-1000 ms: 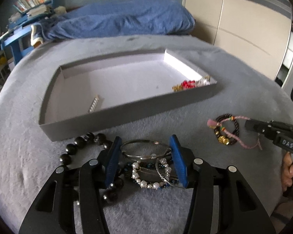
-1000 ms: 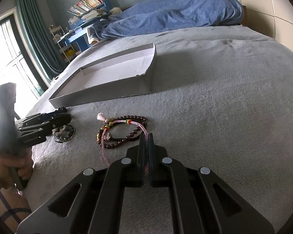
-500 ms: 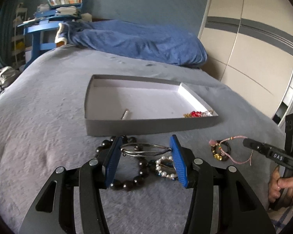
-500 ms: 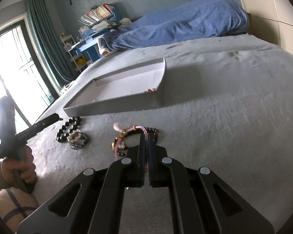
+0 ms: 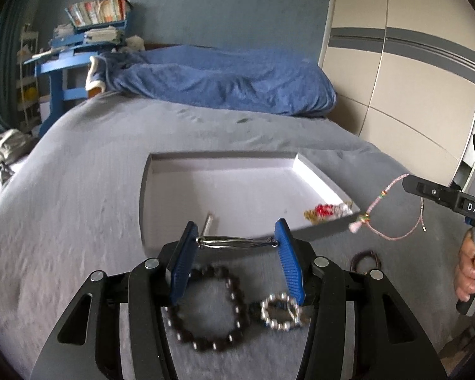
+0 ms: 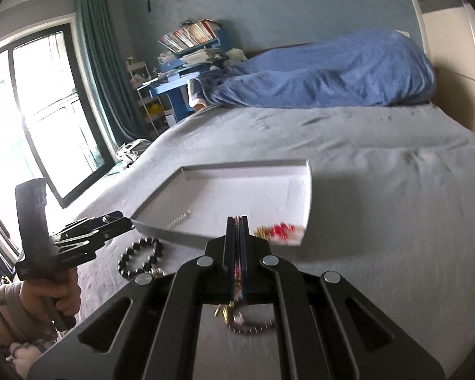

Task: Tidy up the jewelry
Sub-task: 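Carry the bangle and bead bracelet into the grey box and open both tools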

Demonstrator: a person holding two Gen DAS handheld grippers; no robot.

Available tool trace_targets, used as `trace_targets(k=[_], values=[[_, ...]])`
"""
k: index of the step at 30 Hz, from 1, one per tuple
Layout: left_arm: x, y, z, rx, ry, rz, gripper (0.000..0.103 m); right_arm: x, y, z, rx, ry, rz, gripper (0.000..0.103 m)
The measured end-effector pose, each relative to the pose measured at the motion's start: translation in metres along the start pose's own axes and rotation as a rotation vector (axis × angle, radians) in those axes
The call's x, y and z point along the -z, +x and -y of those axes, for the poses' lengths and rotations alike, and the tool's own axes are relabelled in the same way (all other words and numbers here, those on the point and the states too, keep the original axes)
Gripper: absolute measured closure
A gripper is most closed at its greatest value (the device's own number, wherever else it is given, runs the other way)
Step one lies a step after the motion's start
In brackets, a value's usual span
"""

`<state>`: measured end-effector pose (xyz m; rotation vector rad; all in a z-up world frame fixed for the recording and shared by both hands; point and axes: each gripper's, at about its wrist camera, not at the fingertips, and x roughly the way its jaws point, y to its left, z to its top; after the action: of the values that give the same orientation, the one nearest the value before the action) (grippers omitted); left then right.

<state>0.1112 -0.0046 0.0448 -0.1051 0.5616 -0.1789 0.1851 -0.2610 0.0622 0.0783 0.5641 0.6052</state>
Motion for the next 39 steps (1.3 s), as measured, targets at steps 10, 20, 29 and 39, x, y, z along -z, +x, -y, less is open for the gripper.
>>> trace_targets(k=[10, 20, 29, 39], values=[[-0.032, 0.042, 0.003, -0.008, 0.025, -0.044, 0.051, -0.032, 0.047, -0.007, -0.022, -0.01, -0.047, 0.1], [-0.032, 0.092, 0.026, 0.0, 0.06, -0.136, 0.051, -0.023, 0.102, 0.005, -0.02, 0.08, -0.145, 0.1], [-0.016, 0.118, 0.029, 0.004, 0.074, -0.229, 0.051, -0.003, 0.117, 0.019, 0.019, 0.111, -0.202, 0.1], [-0.013, 0.118, 0.026, 0.006, 0.059, -0.243, 0.051, -0.002, 0.122, 0.016, 0.04, 0.085, -0.21, 0.1]])
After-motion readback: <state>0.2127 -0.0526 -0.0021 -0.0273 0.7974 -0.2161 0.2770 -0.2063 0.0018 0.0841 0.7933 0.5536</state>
